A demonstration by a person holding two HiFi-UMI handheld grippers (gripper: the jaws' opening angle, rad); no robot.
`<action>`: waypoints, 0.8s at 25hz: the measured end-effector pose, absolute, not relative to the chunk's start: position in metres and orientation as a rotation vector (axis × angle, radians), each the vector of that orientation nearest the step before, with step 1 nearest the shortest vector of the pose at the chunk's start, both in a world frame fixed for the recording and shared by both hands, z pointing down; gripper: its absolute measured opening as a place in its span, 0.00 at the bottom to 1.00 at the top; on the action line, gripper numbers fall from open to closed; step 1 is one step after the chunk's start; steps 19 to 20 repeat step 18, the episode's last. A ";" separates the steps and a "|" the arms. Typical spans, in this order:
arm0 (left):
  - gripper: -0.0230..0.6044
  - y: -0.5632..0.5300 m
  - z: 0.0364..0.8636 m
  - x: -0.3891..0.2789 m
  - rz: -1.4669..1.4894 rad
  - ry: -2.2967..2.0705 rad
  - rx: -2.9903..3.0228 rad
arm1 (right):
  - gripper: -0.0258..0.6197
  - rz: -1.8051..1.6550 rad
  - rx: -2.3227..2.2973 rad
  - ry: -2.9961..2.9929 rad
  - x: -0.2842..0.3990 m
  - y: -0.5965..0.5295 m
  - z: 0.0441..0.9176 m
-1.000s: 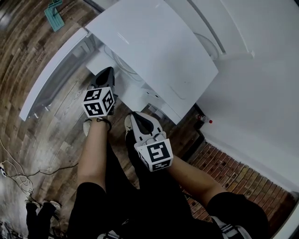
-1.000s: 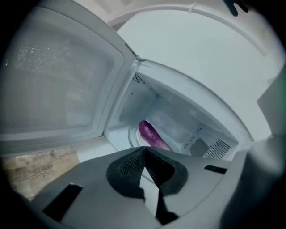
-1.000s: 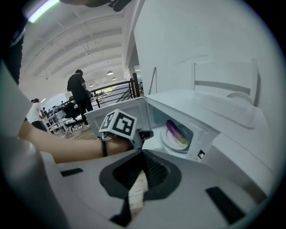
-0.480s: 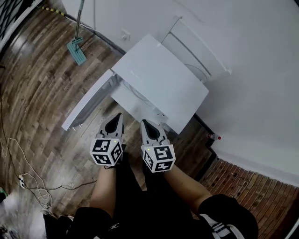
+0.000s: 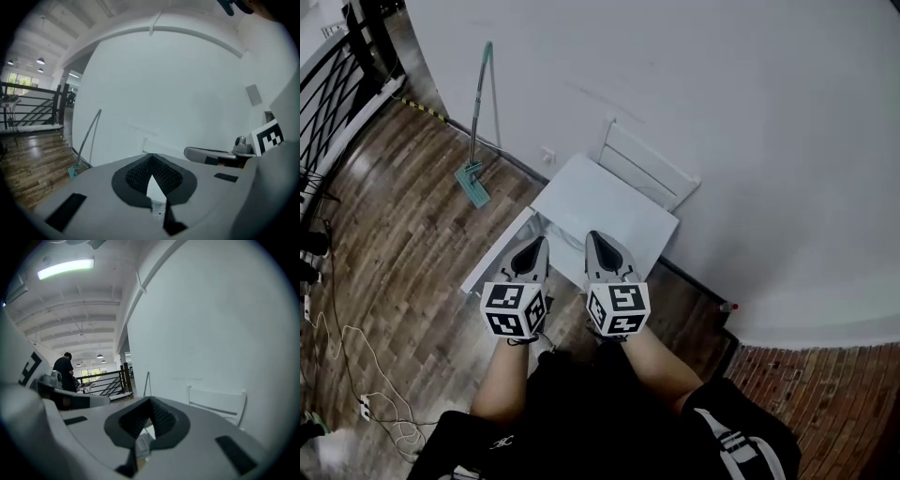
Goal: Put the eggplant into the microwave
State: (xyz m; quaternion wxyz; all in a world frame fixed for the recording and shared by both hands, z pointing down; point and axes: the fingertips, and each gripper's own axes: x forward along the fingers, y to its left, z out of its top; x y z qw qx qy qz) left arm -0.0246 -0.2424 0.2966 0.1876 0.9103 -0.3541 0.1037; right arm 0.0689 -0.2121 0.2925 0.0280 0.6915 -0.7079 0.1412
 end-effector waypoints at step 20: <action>0.03 -0.269 0.226 -0.034 0.244 -0.977 2.691 | 0.06 0.195 2.175 -2.245 0.048 -0.236 0.217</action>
